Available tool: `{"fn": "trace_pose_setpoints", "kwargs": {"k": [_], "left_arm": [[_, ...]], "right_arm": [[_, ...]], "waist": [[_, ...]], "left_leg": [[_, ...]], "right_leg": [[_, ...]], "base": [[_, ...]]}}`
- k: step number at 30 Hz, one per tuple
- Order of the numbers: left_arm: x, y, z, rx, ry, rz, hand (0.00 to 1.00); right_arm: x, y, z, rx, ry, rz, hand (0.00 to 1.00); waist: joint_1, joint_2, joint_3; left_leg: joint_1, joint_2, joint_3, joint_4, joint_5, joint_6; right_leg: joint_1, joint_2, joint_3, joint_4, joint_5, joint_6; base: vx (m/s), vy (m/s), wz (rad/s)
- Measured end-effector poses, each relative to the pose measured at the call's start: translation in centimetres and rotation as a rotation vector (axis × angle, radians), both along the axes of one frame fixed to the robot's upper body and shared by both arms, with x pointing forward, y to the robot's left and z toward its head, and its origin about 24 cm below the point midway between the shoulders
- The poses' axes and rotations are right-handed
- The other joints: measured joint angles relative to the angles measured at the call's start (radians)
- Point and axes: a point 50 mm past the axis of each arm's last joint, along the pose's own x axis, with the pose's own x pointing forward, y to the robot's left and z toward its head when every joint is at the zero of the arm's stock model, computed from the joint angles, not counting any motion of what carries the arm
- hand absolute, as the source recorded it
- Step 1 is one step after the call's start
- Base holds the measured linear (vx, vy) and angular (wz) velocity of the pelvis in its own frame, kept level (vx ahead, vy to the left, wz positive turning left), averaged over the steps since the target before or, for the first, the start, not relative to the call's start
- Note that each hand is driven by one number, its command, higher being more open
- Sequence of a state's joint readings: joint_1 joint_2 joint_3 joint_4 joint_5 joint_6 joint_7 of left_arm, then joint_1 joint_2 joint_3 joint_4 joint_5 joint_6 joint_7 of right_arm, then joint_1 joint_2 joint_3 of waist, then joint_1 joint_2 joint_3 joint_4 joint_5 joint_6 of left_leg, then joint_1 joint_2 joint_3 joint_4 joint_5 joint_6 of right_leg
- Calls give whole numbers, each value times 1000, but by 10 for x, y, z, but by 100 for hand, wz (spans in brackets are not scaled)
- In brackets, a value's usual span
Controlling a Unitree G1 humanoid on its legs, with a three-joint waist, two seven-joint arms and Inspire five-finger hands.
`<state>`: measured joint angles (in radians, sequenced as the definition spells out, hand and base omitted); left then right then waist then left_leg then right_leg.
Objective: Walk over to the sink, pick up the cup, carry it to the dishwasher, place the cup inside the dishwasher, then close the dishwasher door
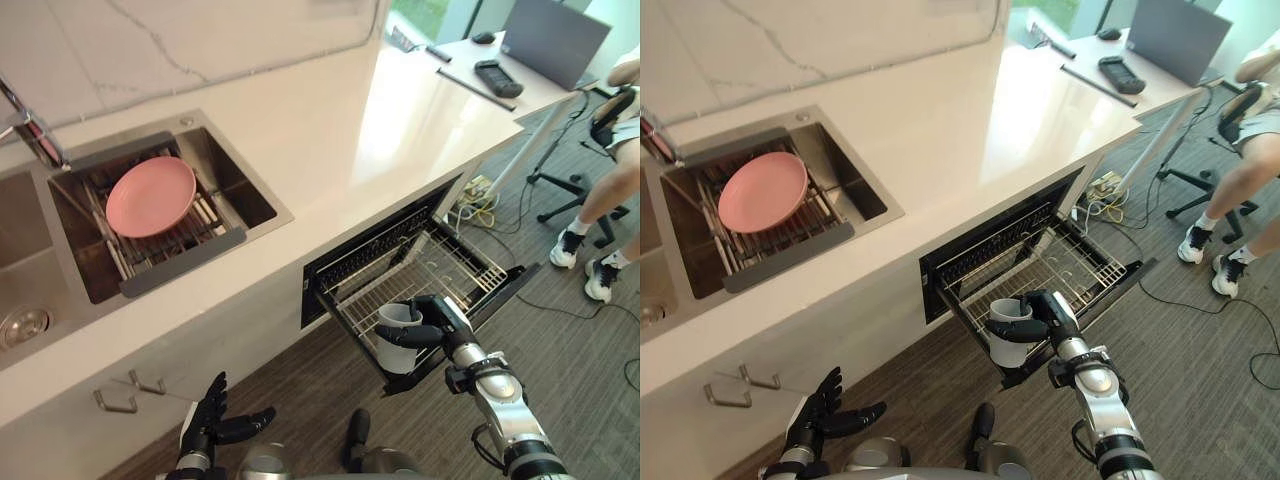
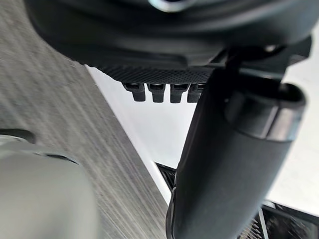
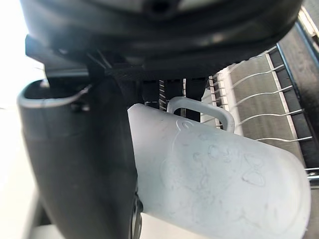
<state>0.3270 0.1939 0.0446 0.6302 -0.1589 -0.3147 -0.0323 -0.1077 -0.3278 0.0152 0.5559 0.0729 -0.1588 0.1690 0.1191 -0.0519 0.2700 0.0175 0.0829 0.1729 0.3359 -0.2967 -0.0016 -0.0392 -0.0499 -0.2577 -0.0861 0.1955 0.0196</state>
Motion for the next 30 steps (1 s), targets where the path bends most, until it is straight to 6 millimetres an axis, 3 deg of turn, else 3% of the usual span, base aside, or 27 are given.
{"fn": "trace_pose_setpoints", "kwargs": {"k": [8,13,19,23,28,29,30], "left_arm": [[27,16,13,34,-80,10,100],[42,22,21,24,-140,38,100],[51,24,27,8,-178,49,100],[59,19,29,-1,-204,24,100],[69,10,33,-10,-236,-20,100],[69,9,33,-12,-236,-25,100],[70,6,32,-18,-236,-34,100]], "right_arm": [[48,-14,40,-81,-107,-46,0],[76,-22,81,-172,-211,-29,0],[91,-38,108,-322,-228,-12,0],[96,-43,113,-419,-195,11,0],[96,-40,101,-476,-124,64,0],[96,-40,100,-479,-117,67,100],[96,-41,99,-483,-108,69,100]], "waist": [[32,-6,119],[35,-12,173],[55,11,198],[56,25,207],[58,37,214],[58,38,214],[58,44,217]], "left_leg": [[-136,25,-23,149,-49,10],[-223,21,-19,197,-56,22],[-260,16,-22,193,-51,22],[-263,-1,-26,155,-28,21],[-262,-21,-41,112,5,22],[-263,-23,-44,109,7,22],[-264,-26,-48,105,11,21]], "right_leg": [[-61,14,-13,1,30,-5],[-127,12,-7,1,54,-6],[-169,11,-8,1,56,-8],[-186,-4,-15,1,55,-9],[-195,-20,-33,1,50,-16],[-196,-21,-35,1,50,-16],[-197,-21,-39,1,49,-17]], "base": [[-57,47,4],[-75,73,-3],[-15,58,0],[-9,67,9],[-23,63,13],[-37,52,13],[-33,41,9]]}}
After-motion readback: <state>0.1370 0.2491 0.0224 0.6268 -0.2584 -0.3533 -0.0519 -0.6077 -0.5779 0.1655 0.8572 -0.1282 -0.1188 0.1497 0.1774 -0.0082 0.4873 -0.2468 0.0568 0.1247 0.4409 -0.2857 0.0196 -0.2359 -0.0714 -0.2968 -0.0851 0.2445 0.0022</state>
